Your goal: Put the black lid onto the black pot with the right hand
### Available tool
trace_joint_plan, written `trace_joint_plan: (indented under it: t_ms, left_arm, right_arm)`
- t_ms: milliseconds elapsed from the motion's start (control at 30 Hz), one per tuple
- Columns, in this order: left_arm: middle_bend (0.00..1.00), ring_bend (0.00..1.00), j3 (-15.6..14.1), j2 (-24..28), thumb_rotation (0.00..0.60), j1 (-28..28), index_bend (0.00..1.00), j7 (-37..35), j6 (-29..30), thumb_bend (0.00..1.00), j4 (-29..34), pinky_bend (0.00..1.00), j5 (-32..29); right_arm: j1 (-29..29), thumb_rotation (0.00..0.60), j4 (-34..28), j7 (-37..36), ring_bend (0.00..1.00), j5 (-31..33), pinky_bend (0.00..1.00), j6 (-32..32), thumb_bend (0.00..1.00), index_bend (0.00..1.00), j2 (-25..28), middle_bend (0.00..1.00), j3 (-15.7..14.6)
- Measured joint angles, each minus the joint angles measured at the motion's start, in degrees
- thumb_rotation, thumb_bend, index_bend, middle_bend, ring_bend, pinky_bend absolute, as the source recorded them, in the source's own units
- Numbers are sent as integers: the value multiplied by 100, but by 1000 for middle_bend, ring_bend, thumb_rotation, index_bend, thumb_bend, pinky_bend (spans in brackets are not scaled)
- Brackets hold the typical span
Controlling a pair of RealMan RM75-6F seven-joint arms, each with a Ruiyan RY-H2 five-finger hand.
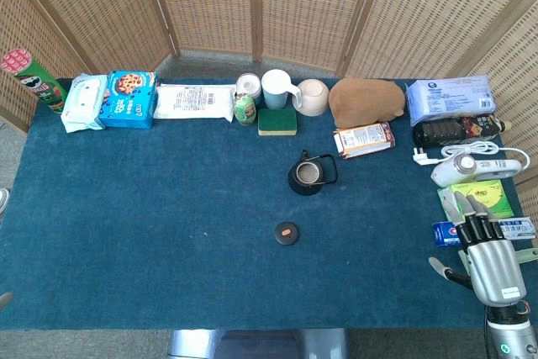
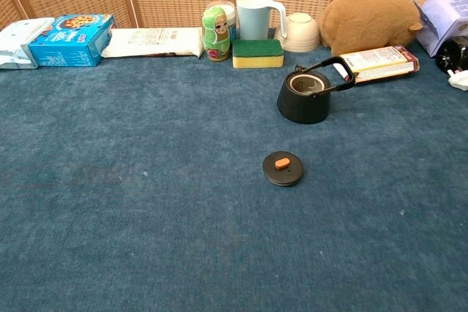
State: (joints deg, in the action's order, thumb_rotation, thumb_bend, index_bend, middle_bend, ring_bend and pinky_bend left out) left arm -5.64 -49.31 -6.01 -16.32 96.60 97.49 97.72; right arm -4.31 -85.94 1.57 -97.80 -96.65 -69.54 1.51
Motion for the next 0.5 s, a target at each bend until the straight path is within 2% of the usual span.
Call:
trace_joint_plan:
  t_ms: [333,500]
  left_arm:
    - [0,0,7,0,600,-17,0,-28,46,130,-10,56,-11]
    - [0,0,29,7,600,37,0,21,-88,129,41,56,-95]
  right_arm:
    - [-71,542,-166,92,9,-89,0,225,29,45,100,18,-43]
    - [-420,539,-328,295,72,-383,0,769,37,45,161,67,-99]
